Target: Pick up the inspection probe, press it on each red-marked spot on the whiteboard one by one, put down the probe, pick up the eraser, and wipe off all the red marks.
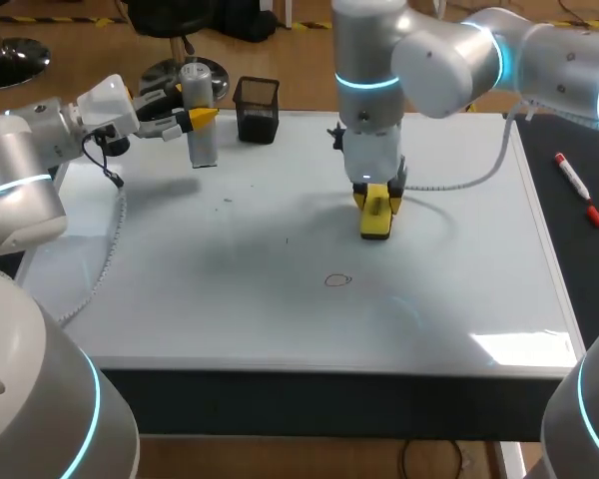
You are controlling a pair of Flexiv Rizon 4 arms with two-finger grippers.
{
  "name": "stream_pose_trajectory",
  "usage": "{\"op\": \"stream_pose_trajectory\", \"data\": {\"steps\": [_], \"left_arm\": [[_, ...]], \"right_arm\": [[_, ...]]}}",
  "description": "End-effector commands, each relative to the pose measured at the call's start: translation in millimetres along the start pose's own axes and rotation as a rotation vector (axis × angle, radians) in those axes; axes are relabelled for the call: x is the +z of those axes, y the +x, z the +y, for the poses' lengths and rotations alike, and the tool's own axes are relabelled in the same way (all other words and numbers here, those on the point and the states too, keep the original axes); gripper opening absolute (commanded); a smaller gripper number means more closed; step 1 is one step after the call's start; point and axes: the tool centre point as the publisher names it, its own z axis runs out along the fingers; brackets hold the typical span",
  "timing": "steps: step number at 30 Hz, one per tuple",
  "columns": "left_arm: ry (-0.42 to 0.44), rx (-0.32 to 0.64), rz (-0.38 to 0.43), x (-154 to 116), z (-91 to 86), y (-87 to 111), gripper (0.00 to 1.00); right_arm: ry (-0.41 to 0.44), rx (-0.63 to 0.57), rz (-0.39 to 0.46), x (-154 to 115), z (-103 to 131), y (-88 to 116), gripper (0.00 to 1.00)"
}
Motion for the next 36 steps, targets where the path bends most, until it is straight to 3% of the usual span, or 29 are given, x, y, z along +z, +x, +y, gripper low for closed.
{"op": "stream_pose_trajectory", "data": {"steps": [1,9,22,30,36], "left_arm": [[0.001,0.002,-0.003,0.5,-0.6,0.8,0.00],[0.001,0.002,-0.003,0.5,-0.6,0.8,0.00],[0.001,0.002,-0.003,0.5,-0.6,0.8,0.00],[0.001,0.002,-0.003,0.5,-0.6,0.8,0.00],[0.001,0.002,-0.003,0.5,-0.6,0.8,0.00]], "right_arm": [[0.041,-0.005,-0.004,-19.6,0.2,0.4,0.00],[0.119,-0.031,-0.012,-51.1,-15.3,-9.4,0.00],[0.133,-0.050,-0.057,-57.7,-20.5,-29.6,0.00],[0.190,0.011,-0.029,-78.5,-76.8,-3.2,0.00],[0.162,0.087,-0.030,-81.7,-127.1,29.2,0.00]]}}
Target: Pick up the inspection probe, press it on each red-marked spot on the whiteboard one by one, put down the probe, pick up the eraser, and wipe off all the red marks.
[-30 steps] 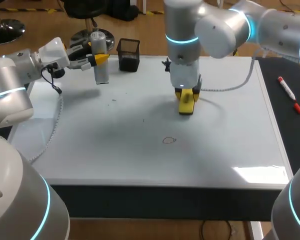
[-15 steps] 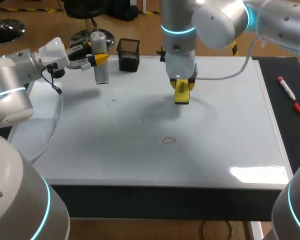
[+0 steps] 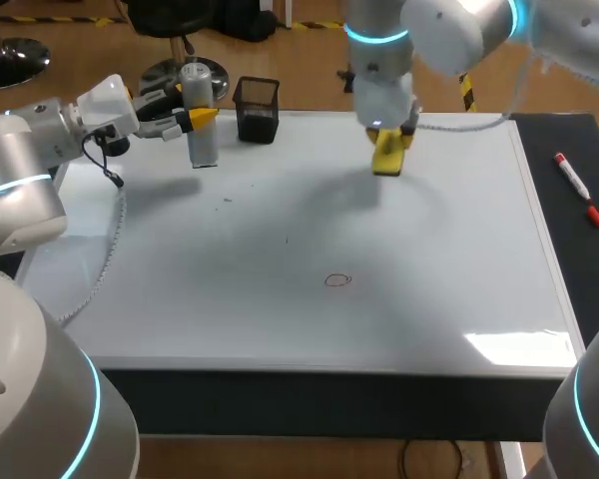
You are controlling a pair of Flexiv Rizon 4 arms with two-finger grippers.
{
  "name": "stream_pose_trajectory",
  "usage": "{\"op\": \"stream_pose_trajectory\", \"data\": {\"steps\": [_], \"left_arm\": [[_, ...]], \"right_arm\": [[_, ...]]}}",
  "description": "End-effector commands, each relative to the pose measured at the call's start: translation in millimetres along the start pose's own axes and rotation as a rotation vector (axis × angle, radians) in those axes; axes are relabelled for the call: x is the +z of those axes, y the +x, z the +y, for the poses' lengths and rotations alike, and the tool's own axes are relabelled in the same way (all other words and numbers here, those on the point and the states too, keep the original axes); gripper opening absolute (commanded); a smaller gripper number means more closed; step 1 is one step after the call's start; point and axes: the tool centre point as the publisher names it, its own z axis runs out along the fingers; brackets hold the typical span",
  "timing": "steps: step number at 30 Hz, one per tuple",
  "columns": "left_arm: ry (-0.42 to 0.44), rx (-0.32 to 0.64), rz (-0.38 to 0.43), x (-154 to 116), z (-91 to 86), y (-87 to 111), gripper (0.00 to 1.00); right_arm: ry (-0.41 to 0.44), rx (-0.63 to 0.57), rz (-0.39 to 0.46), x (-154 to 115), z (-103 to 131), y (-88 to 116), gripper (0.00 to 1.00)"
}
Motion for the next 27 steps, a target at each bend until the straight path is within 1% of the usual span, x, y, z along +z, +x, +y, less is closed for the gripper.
{"op": "stream_pose_trajectory", "data": {"steps": [1,2,3,5,6,8,10,11,13,14,15,17,18,20,27], "left_arm": [[0.001,0.002,-0.002,0.6,-0.6,0.7,0.00],[0.001,0.002,-0.002,0.6,-0.6,0.7,0.00],[0.001,0.002,-0.002,0.6,-0.6,0.7,0.00],[0.001,0.002,-0.002,0.6,-0.6,0.7,0.00],[0.001,0.002,-0.002,0.6,-0.6,0.7,0.00],[0.001,0.002,-0.002,0.6,-0.6,0.7,0.00],[0.001,0.002,-0.002,0.6,-0.6,0.7,0.00],[0.001,0.002,-0.002,0.6,-0.6,0.7,0.00],[0.001,0.002,-0.002,0.6,-0.6,0.7,0.00],[0.001,0.002,-0.002,0.6,-0.6,0.7,0.00],[0.001,0.002,-0.002,0.6,-0.6,0.7,0.00],[0.001,0.002,-0.002,0.6,-0.6,0.7,0.00],[0.001,0.002,-0.002,0.6,-0.6,0.7,0.00],[0.001,0.002,-0.002,0.6,-0.6,0.7,0.00],[0.001,0.002,-0.002,0.6,-0.6,0.7,0.00]], "right_arm": [[-0.047,0.031,-0.010,3.1,-38.7,18.7,0.00],[-0.057,0.046,-0.023,4.0,-46.5,24.1,0.00],[-0.057,0.057,-0.002,5.6,-53.3,28.7,0.00],[-0.074,0.086,-0.019,8.2,-66.4,38.3,0.00],[-0.078,0.096,-0.006,9.9,-72.7,43.0,0.00],[-0.097,0.123,-0.029,11.6,-82.8,50.9,0.00],[-0.109,0.151,-0.031,14.6,-92.0,58.8,0.00],[-0.119,0.166,-0.053,16.1,-96.7,62.9,0.00],[-0.128,0.183,-0.051,19.1,-103.9,68.5,0.00],[-0.139,0.197,-0.071,20.6,-107.8,71.5,0.00],[-0.142,0.206,-0.061,22.5,-111.5,74.4,0.00],[-0.160,0.227,-0.096,25.8,-118.0,78.6,0.00],[-0.162,0.234,-0.084,27.1,-120.6,80.0,0.00],[-0.172,0.251,-0.100,29.7,-124.9,81.5,0.00],[-0.196,0.274,-0.088,38.1,-133.3,85.3,0.00]]}}
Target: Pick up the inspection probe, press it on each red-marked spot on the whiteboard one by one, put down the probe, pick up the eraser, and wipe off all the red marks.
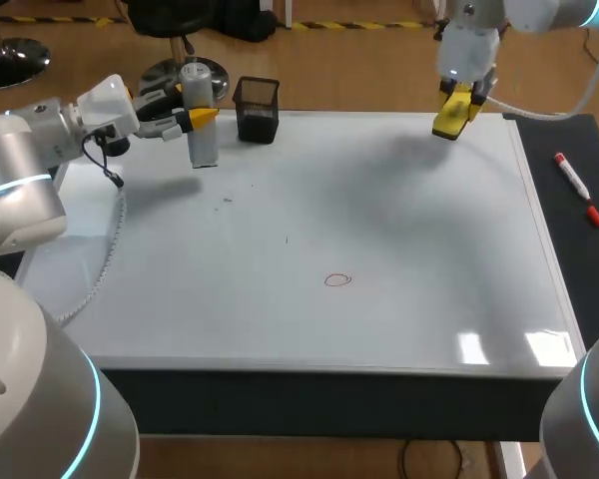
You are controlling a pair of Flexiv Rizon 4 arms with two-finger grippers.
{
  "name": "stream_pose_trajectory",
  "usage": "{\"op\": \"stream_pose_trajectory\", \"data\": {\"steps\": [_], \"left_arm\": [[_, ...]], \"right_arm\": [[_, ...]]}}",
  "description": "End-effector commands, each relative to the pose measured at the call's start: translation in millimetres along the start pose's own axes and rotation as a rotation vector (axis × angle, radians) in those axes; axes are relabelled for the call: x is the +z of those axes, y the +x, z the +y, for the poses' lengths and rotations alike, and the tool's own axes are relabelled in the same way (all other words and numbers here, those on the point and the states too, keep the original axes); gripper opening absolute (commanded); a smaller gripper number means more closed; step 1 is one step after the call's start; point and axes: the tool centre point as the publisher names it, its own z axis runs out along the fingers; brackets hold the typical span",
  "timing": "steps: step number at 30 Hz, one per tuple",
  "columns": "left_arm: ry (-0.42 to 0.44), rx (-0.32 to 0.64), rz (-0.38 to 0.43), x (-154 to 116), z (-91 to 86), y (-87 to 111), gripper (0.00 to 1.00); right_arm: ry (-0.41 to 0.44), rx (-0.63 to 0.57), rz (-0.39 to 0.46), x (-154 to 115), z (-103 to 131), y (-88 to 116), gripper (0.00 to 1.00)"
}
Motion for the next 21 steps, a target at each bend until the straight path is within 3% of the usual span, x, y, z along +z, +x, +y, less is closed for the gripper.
{"op": "stream_pose_trajectory", "data": {"steps": [1,21], "left_arm": [[0.001,0.002,-0.002,0.5,-0.6,0.7,0.00],[0.001,0.002,-0.002,0.5,-0.6,0.7,0.00]], "right_arm": [[-0.022,0.002,0.010,2.2,-7.6,-4.6,0.00],[-0.029,0.006,0.012,1.9,-1.9,-0.1,0.00]]}}
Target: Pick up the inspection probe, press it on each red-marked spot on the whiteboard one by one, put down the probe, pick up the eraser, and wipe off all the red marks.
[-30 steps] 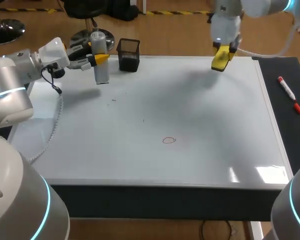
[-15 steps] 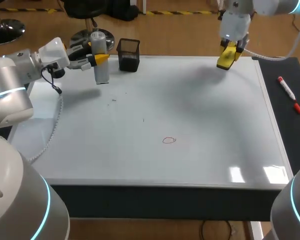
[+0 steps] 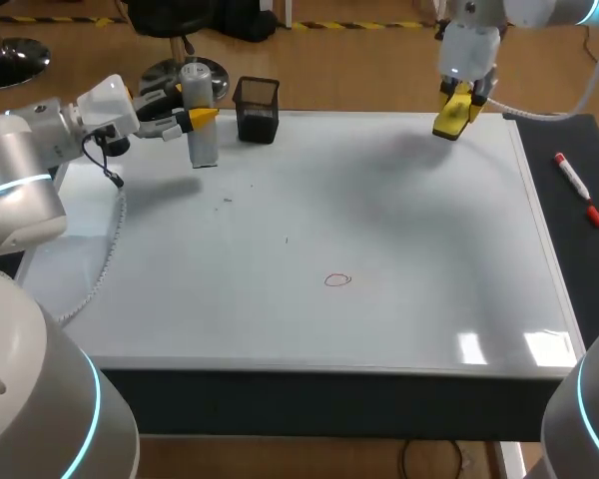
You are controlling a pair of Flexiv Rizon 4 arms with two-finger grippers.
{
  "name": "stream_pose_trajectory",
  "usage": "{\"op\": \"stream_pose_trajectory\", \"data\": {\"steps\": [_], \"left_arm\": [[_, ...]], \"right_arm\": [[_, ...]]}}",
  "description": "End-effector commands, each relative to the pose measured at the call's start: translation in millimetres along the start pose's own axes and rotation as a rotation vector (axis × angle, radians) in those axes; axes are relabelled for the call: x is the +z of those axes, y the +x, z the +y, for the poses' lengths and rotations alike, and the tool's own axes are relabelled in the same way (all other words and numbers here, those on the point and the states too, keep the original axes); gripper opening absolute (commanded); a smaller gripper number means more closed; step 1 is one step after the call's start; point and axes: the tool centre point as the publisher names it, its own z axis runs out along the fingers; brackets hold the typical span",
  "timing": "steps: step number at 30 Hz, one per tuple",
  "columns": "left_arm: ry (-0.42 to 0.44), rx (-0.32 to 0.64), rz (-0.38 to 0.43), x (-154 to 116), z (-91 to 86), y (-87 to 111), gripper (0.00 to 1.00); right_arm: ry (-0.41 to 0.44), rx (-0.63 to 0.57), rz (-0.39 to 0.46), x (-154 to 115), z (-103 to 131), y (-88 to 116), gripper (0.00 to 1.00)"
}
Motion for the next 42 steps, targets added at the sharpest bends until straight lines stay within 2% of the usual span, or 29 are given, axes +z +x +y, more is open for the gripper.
{"op": "stream_pose_trajectory", "data": {"steps": [1,21,30,42], "left_arm": [[0.001,0.002,-0.002,0.5,-0.6,0.7,0.00],[0.001,0.002,-0.002,0.5,-0.6,0.7,0.00],[0.006,0.022,0.111,18.7,-2.9,57.0,0.00],[0.082,0.023,0.294,54.4,-17.9,136.3,0.00]], "right_arm": [[0.003,-0.002,0.002,-1.2,-0.1,0.5,0.00],[0.003,-0.002,0.002,-1.2,-0.1,0.5,0.00],[0.003,-0.002,0.002,-1.2,-0.1,0.5,0.00],[0.003,-0.002,0.002,-1.2,-0.1,0.5,0.00]]}}
